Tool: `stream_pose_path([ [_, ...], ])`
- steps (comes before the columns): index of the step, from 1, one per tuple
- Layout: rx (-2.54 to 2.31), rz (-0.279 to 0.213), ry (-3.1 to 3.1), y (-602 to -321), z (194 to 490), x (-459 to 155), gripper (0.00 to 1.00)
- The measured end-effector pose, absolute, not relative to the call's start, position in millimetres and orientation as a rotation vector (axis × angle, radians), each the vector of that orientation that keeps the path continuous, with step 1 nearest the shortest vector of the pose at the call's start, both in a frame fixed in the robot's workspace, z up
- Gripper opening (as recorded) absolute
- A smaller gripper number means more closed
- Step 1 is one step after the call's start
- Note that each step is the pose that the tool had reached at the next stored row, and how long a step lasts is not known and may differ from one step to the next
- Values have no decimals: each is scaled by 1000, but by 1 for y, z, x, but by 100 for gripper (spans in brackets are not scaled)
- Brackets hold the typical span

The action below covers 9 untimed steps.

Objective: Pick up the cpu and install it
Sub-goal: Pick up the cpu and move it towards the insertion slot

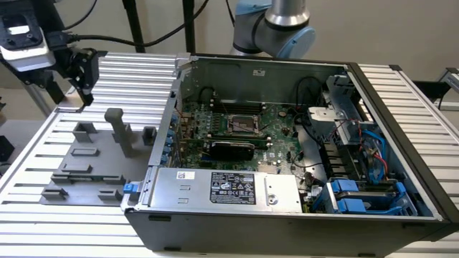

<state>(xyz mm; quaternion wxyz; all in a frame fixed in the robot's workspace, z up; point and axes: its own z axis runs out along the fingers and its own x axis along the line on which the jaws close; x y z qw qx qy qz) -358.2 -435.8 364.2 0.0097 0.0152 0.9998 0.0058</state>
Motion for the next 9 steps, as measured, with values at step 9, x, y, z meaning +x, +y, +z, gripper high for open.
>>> stream_pose_path([
  [9,48,19,3124,-436,391,-317,55],
])
